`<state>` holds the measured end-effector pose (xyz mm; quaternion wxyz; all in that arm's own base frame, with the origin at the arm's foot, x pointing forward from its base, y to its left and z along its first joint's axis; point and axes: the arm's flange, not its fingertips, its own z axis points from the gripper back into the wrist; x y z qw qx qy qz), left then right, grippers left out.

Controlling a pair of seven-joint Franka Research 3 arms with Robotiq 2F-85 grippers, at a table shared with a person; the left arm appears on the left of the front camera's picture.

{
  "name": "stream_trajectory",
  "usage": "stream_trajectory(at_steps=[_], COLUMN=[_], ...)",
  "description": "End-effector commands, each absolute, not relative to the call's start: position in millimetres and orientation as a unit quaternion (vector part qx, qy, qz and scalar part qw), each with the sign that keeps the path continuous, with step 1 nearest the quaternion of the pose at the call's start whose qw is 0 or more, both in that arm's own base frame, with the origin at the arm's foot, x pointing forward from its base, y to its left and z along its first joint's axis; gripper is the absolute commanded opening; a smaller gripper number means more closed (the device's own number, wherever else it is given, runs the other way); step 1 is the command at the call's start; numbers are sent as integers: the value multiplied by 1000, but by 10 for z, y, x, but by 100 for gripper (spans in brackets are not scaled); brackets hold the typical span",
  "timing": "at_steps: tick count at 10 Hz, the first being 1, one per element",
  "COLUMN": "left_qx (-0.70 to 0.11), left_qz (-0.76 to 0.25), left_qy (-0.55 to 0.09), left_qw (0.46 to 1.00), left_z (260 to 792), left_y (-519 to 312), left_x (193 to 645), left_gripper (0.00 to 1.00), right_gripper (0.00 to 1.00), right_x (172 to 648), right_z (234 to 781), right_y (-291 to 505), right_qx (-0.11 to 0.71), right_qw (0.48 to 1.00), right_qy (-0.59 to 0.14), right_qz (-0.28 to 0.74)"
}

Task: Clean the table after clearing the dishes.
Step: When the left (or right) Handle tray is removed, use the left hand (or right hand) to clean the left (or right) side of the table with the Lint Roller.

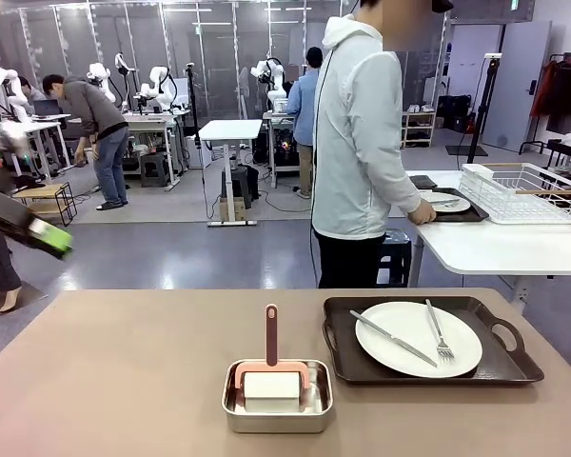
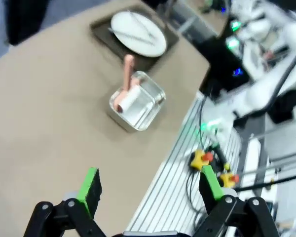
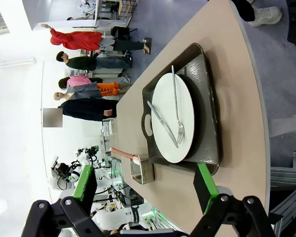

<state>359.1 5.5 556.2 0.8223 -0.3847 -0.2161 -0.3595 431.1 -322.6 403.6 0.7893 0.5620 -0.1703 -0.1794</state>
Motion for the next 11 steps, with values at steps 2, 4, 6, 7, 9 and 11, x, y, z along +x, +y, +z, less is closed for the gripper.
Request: stream_trajectory(at_steps=[2, 4, 6, 7, 9, 11], left_qx=[-289, -234, -234, -246, -246, -246], left_qz=[-479, -532, -543, -533, -533, -533], left_qy=[-187, -169, -169, -153, -153, -153], left_qw=[808, 796, 789, 795, 795, 795], left_z=[5154, 4923, 4880, 4932, 4932, 4932], left_y=[-787, -1199, -1327, -1367, -1367, -1367], left_x=[3661, 3761, 3865, 3704, 3704, 3704], left_gripper=[100, 100, 100, 100, 100, 100], right_gripper=[100, 100, 100, 100, 100, 100], right_x=[4291, 4291, 4291, 4291, 4291, 4291], right_z=[4070, 4070, 4070, 4070, 4070, 4070], right_y=[-3217, -3217, -3217, -3217, -3217, -3217], right_qx=[562, 562, 562, 562, 562, 562], right_qw=[789, 789, 789, 789, 789, 789], right_qy=[-173, -173, -173, -173, -173, -173], right_qz=[-179, -179, -179, -179, -179, -179])
